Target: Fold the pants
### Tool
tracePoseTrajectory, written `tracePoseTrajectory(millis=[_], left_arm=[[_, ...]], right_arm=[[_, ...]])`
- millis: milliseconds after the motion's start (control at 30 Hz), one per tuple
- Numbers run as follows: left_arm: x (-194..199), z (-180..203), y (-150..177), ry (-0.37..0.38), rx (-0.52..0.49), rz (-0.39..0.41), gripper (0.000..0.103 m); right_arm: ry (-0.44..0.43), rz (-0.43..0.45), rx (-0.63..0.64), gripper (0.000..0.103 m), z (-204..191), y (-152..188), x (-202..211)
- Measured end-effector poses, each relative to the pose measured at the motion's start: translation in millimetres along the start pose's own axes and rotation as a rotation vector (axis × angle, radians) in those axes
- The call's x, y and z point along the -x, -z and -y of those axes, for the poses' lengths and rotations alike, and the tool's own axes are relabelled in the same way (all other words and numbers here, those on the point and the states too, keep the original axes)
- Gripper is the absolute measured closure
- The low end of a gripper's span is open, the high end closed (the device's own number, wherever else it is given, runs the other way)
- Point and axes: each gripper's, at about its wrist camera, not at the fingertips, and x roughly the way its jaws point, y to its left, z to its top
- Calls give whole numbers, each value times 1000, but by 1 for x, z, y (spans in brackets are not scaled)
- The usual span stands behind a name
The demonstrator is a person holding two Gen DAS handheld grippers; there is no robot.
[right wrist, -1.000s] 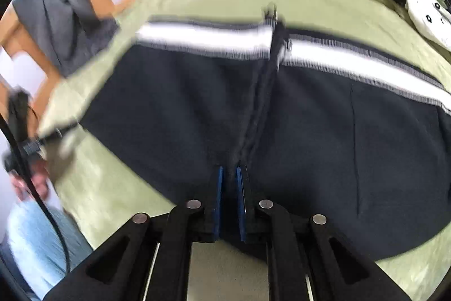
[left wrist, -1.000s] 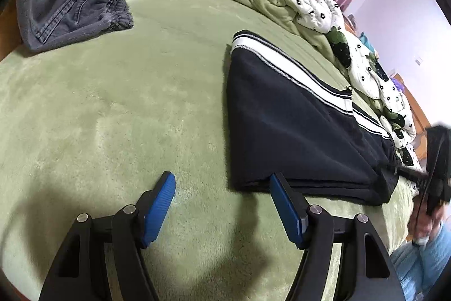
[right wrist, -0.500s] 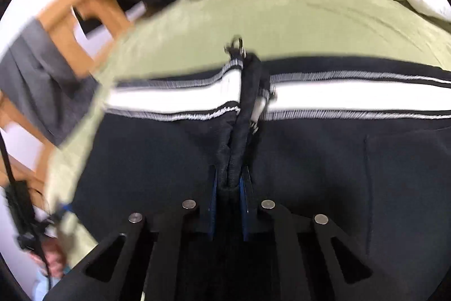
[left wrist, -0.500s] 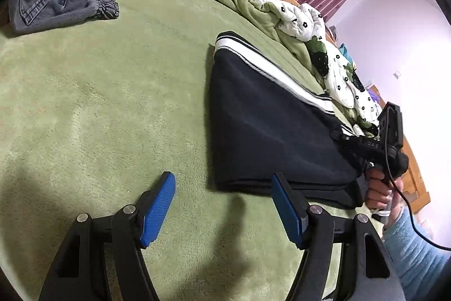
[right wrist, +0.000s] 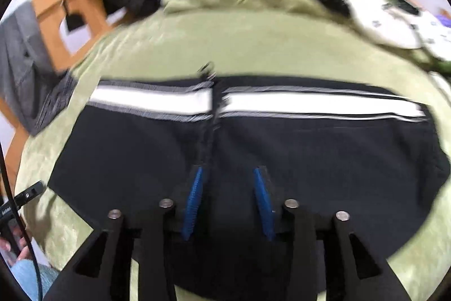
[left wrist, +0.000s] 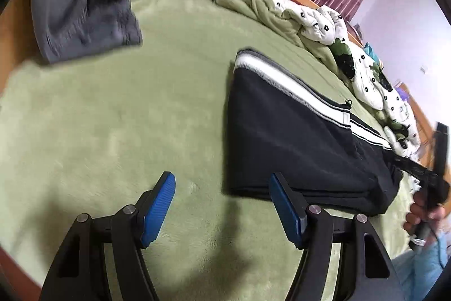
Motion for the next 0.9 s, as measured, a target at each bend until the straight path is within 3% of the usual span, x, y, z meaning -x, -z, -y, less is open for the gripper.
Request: tracePoseTrajectory(millis=[100,167,333,433,533,600,700,900], left_arm=[[23,17,-14,23,-12,18,37],[42,34,-25,56,-20,42,37],[80,81,-37,99,-55,70,37],[87,109,-38,130,-59,54,37],[82,123,-35,183,-26,4,37],[76,127,-29,181,-6,4,37],[70,123,-9,103,-24,47,37],[50,67,12,80,104,54,37]], right_arm=[[-38,30,-88,53,18,8,28],[-46,4,-130,53,30,11,44],[-37,19,-108,53,41,23,76],[-59,41,-109,53,52,33,95],[-17,83,-78,53,57,40,107],[-12,103,-71,53,59,44,110],[-48,101,-94,53,62,48,104],[-53,118,-132,53,59,49,76]])
